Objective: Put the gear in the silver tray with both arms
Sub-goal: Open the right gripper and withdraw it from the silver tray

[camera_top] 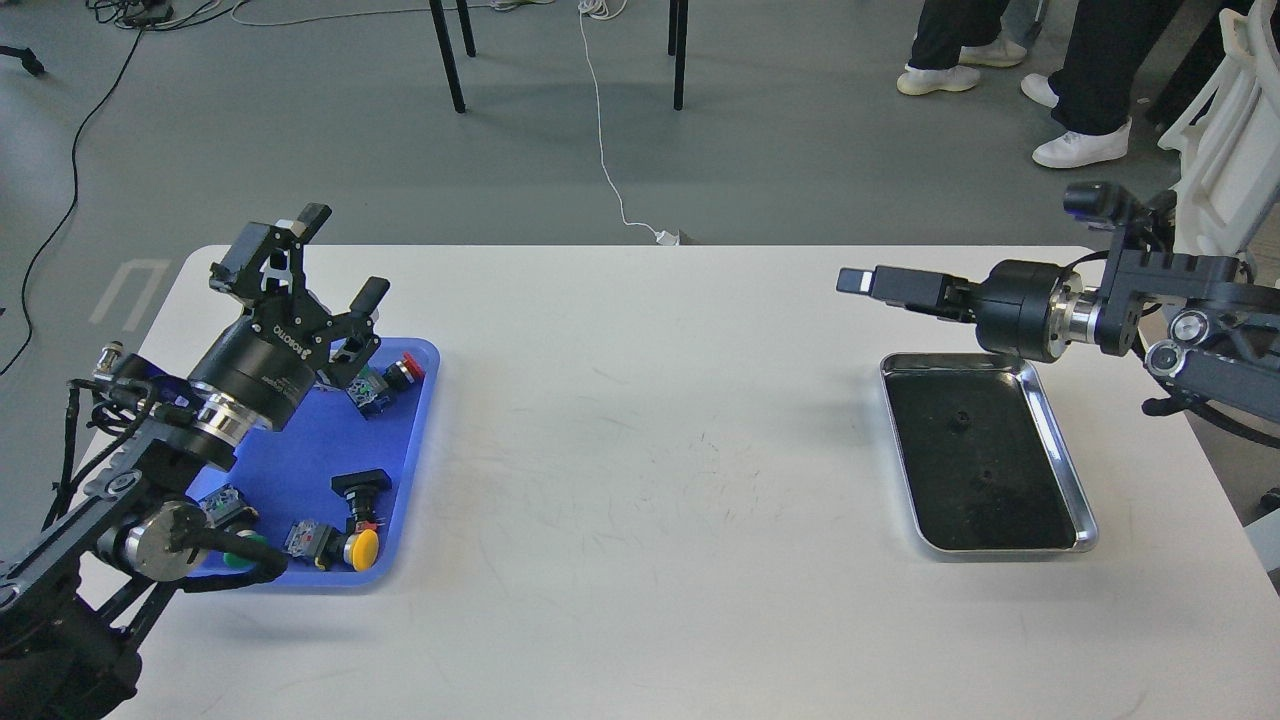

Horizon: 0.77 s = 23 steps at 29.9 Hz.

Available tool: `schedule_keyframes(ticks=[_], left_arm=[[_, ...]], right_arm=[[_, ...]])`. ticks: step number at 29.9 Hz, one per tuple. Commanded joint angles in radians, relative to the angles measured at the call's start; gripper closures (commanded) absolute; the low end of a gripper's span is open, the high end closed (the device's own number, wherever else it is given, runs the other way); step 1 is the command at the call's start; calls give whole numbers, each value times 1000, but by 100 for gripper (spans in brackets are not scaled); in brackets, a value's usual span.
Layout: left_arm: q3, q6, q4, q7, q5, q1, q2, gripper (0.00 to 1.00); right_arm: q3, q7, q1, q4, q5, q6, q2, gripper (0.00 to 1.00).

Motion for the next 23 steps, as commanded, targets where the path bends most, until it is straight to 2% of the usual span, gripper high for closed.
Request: schedule_keyframes(ticks=[1, 7, 12, 15, 23], left_arm=[[-3, 40, 8, -3, 2, 0, -36, 2], [-8, 52, 33, 29, 5, -7, -101, 2], [-69, 44, 73, 117, 5, 3, -183, 2], [-78, 43, 80, 123, 6, 8, -217, 2], [-77, 26, 82, 123, 15, 10, -226, 2]], right_arm=[[117, 0, -105, 3, 279, -2, 18, 3], [308, 0, -285, 3, 590, -2, 112, 1], [413, 0, -405, -56, 631, -2, 227, 1], [410, 0, -426, -84, 626, -2, 276, 1], [425, 0, -443, -69, 621, 9, 281, 1]])
